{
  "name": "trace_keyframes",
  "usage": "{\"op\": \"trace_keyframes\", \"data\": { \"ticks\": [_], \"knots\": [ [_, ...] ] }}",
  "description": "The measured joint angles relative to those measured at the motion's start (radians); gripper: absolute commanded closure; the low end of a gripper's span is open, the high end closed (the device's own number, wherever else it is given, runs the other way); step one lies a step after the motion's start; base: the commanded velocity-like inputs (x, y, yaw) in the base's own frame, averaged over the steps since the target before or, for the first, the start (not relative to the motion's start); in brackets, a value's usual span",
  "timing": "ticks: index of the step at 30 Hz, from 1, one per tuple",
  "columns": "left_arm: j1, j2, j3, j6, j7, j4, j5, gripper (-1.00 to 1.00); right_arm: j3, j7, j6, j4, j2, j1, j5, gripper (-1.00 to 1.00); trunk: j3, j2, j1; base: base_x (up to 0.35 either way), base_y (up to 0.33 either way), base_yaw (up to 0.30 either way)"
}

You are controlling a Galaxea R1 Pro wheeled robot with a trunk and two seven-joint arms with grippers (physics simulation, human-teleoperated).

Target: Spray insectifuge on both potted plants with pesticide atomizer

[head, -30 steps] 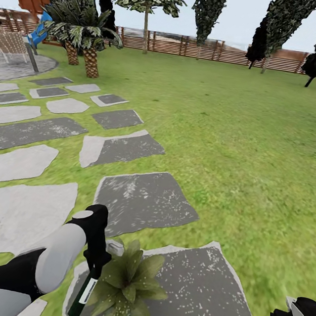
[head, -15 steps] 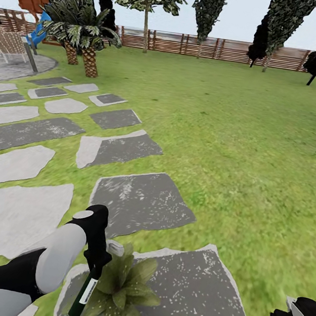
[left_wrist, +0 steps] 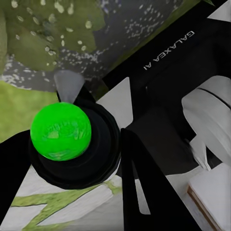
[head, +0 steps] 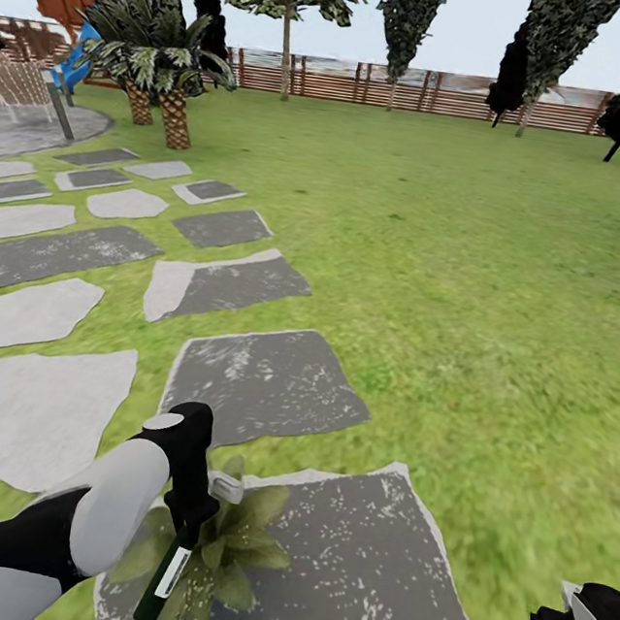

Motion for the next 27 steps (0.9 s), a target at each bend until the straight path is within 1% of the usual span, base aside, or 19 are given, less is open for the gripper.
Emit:
{"op": "trace_keyframes", "data": {
  "ticks": [7, 12, 19, 23, 27],
  "knots": [
    [0.001, 0.0, -0.001, -0.001, 0.0, 0.0, -0.002, 1.0, 0.0, 0.0, 0.0, 0.0, 0.0, 0.0, -0.001, -1.0, 0.0, 0.0, 0.0, -0.001, -0.01, 0.197],
    [0.001, 0.0, -0.002, -0.001, 0.0, 0.01, -0.003, 1.0, 0.0, 0.0, 0.0, 0.0, 0.0, 0.0, -0.001, -1.0, 0.0, 0.0, 0.0, 0.0, -0.062, 0.018],
    [0.003, 0.0, 0.0, -0.001, 0.0, 0.011, -0.003, 1.0, 0.0, 0.0, 0.0, 0.0, 0.0, 0.0, -0.001, -1.0, 0.0, 0.0, 0.0, -0.018, -0.248, 0.001],
    [0.006, 0.0, 0.0, -0.001, 0.0, 0.011, -0.003, 1.0, 0.001, 0.0, 0.0, 0.0, 0.0, 0.0, 0.0, -1.0, 0.0, 0.0, 0.0, -0.013, -0.039, 0.036],
    [0.009, 0.0, 0.0, -0.001, 0.0, 0.016, -0.003, 1.0, 0.001, 0.0, 0.0, 0.0, 0.0, 0.0, 0.0, -1.0, 0.0, 0.0, 0.0, -0.001, -0.004, 0.143]
  ]
}}
